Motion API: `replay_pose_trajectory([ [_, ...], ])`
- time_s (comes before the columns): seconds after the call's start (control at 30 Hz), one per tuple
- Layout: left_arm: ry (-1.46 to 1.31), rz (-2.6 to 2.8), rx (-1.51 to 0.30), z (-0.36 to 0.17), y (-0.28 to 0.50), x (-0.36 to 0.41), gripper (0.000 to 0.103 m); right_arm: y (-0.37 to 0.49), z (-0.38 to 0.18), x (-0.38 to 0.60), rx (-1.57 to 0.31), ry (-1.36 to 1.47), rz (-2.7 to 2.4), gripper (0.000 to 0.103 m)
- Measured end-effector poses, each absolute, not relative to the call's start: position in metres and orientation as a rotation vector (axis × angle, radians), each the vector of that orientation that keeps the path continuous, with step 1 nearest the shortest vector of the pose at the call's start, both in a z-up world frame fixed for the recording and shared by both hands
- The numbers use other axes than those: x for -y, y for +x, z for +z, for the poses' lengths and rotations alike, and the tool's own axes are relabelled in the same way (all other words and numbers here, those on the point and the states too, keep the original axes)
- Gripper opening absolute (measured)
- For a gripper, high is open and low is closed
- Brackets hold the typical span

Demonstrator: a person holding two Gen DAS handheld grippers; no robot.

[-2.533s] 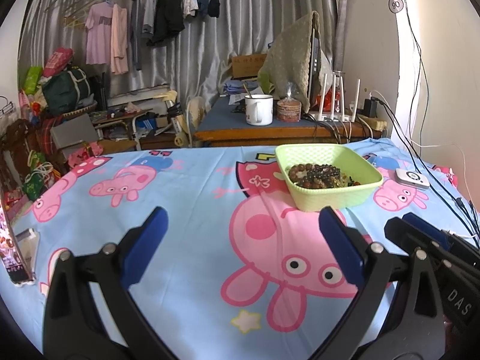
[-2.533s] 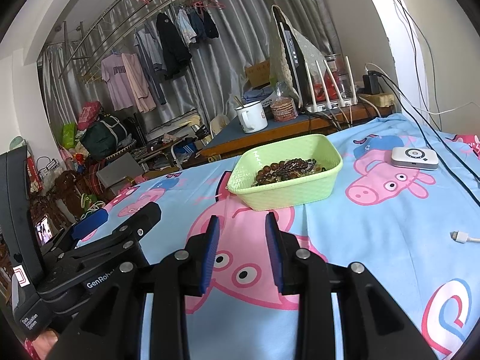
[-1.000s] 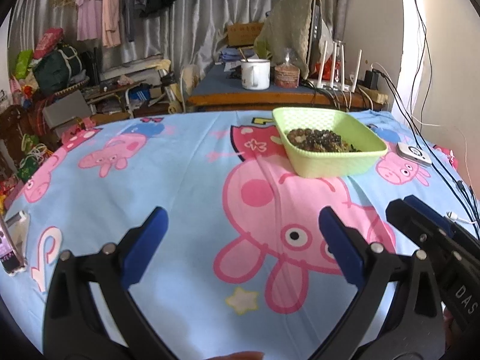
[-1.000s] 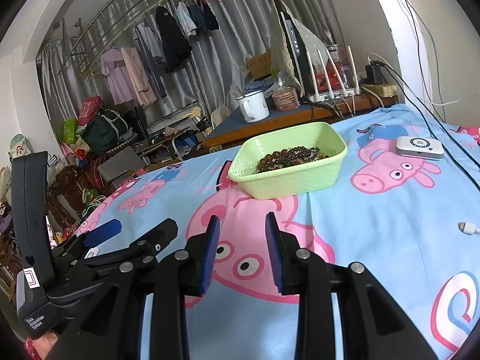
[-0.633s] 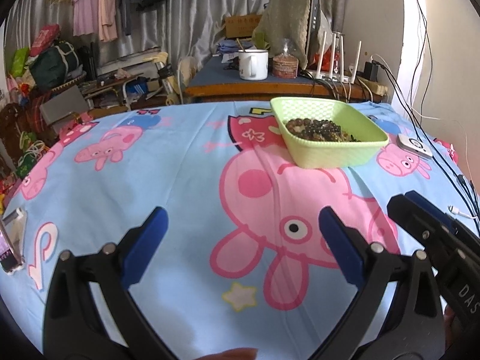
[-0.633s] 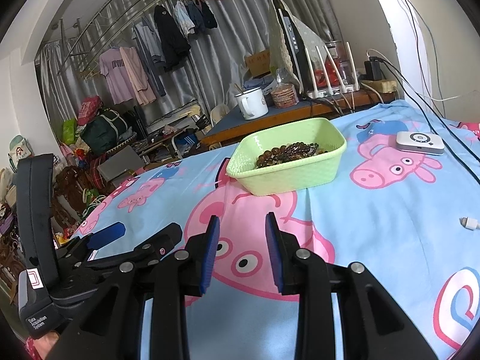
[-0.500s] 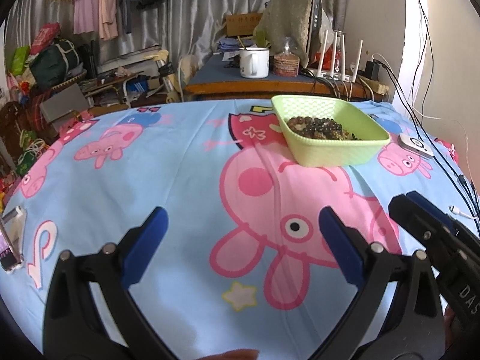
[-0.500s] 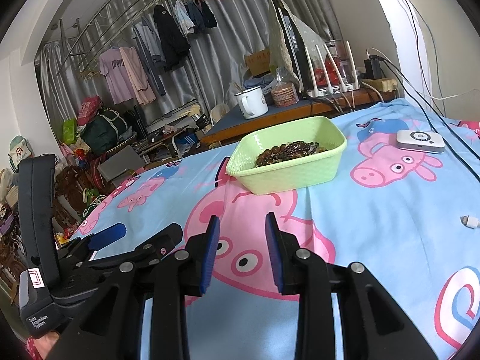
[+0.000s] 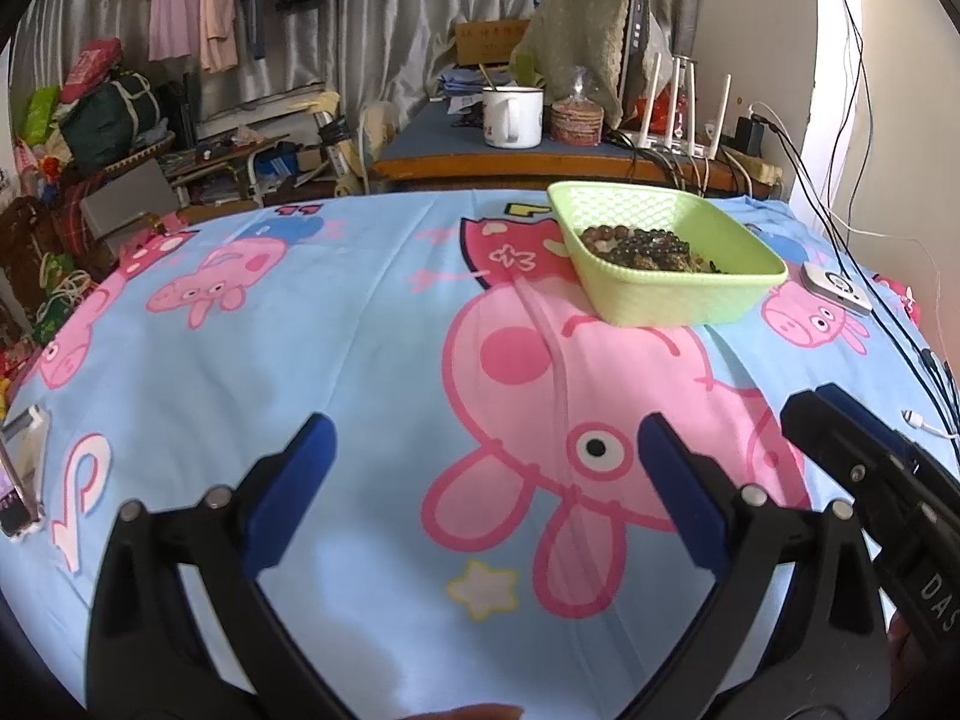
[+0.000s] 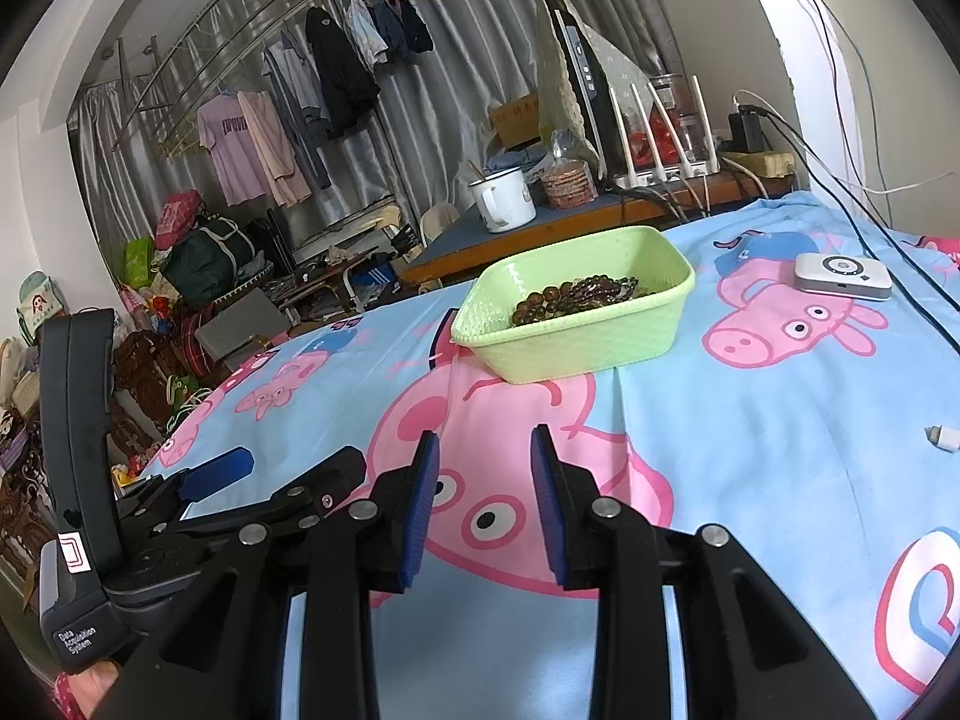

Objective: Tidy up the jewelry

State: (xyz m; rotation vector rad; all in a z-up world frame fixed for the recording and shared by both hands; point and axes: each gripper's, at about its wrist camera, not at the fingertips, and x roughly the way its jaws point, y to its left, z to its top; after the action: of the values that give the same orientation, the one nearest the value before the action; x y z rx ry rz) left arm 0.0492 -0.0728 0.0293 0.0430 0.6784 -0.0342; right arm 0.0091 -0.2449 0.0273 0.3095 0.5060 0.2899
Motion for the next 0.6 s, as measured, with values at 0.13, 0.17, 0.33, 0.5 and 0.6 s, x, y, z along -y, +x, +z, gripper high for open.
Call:
replay_pose_trajectory([
  [0.13, 0.042, -0.033, -0.683, 0.0277, 0.0497, 0.0724, 0.096, 0.0093, 0.0278, 0.245, -0.506, 0.31, 0.29, 0.0],
  [0.17, 0.041, -0.033, -0.683, 0.0275, 0.0499, 0.0724, 0.096, 0.0093, 0.0279, 0.245, -0.506, 0.31, 0.29, 0.0],
  [0.33, 0.043, -0.032, -0.684, 0.027, 0.0499, 0.0723, 0.096, 0.0091, 0.0276, 0.2448, -0.507, 0.31, 0.291, 0.0],
  [0.5, 0.044, -0.033, -0.685, 0.0269, 0.0501, 0.0725, 0.096, 0.009, 0.0252, 0.2435, -0.509, 0.309, 0.29, 0.0],
  [0.6, 0.045, -0.033, -0.686, 0.0248, 0.0499, 0.072, 0.096, 0.0085, 0.0244, 0.2432, -0.51, 0.31, 0.29, 0.0],
])
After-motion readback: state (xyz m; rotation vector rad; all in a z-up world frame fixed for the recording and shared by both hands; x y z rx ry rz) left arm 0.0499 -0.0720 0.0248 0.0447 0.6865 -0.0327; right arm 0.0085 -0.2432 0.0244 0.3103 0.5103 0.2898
